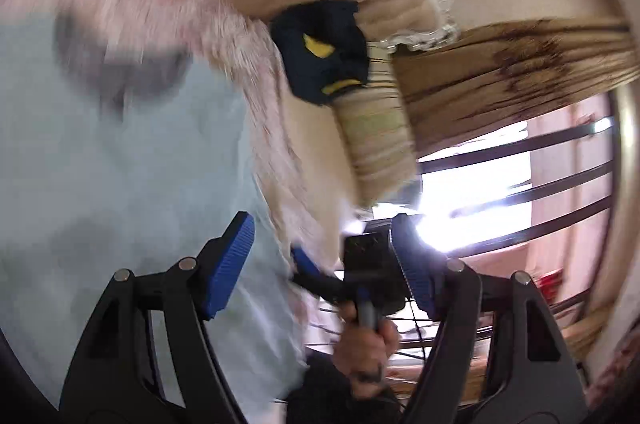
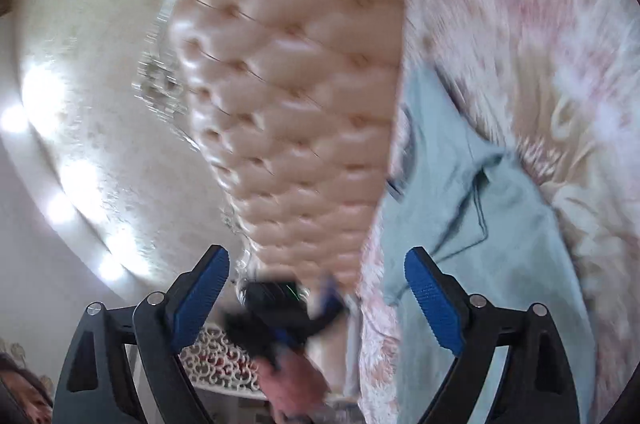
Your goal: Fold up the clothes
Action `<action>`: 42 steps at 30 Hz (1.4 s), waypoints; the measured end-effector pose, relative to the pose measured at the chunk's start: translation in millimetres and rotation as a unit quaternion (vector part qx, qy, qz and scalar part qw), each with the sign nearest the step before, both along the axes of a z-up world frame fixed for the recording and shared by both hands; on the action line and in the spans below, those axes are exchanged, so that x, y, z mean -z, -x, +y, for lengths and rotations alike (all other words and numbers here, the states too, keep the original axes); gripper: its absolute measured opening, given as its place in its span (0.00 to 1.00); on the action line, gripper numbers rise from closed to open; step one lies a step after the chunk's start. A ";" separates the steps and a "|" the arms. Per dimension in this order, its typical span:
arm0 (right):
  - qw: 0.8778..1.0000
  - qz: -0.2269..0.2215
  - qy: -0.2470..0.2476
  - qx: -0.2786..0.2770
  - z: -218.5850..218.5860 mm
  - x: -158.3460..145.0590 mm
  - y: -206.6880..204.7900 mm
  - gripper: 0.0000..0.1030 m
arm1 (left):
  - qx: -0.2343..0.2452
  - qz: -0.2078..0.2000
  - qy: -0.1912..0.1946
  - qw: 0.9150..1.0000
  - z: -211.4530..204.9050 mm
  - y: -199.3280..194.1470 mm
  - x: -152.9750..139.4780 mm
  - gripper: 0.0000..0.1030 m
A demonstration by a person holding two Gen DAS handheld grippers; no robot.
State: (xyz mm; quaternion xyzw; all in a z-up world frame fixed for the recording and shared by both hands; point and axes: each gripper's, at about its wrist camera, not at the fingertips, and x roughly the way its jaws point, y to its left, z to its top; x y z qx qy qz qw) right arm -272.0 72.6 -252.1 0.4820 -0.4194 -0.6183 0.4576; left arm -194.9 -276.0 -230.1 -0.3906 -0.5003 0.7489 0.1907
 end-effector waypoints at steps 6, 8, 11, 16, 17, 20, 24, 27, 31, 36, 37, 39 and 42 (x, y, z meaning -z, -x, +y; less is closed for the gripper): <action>0.993 -0.106 0.047 -0.019 -37.6 78.6 20.0 0.89 | 0.108 -0.068 0.009 0.992 9.7 115.5 41.8 0.70; 0.992 -0.120 0.038 -0.020 -46.4 88.6 28.7 0.89 | 0.130 -0.094 0.039 0.986 13.8 141.0 59.3 0.70; 0.993 -0.117 0.019 -0.023 -58.0 92.8 34.7 0.89 | 0.153 -0.107 0.070 0.980 17.1 163.1 75.0 0.70; 0.995 -0.097 -0.003 -0.022 -59.4 89.9 31.9 0.89 | 0.186 -0.109 0.092 0.972 19.5 185.4 86.6 0.70; 0.995 -0.094 -0.015 -0.026 -60.2 87.3 31.0 0.89 | 0.193 -0.107 0.094 0.971 20.0 188.8 87.8 0.70; 0.995 -0.092 -0.016 -0.016 -50.2 82.6 26.8 0.90 | 0.247 -0.107 0.109 0.957 40.3 195.1 92.0 0.56; 0.995 -0.104 0.004 -0.004 -39.8 87.4 28.3 0.90 | 0.290 -0.124 0.158 0.936 58.9 202.1 96.3 0.04; 0.994 -0.106 0.010 0.009 -35.8 87.4 29.3 0.90 | 0.272 -0.121 0.165 0.940 53.6 202.7 89.6 0.04; 0.994 -0.111 0.011 0.020 -33.7 88.6 30.3 0.90 | 0.243 -0.113 0.156 0.951 42.5 205.8 79.6 0.04; 0.994 -0.101 -0.039 0.015 -42.9 81.1 29.7 0.91 | 0.241 -0.119 0.163 0.949 40.0 205.8 80.5 0.04; 0.995 -0.088 -0.054 0.009 -44.9 75.5 27.8 0.92 | 0.238 -0.122 0.164 0.949 39.4 206.0 81.6 0.04; 0.995 -0.078 -0.068 0.005 -47.6 71.9 26.2 0.99 | 0.227 -0.130 0.169 0.950 38.4 206.1 84.8 0.14; 0.993 -0.094 -0.069 0.012 -48.8 77.8 29.2 1.00 | 0.208 -0.137 0.173 0.953 31.5 203.6 88.3 0.53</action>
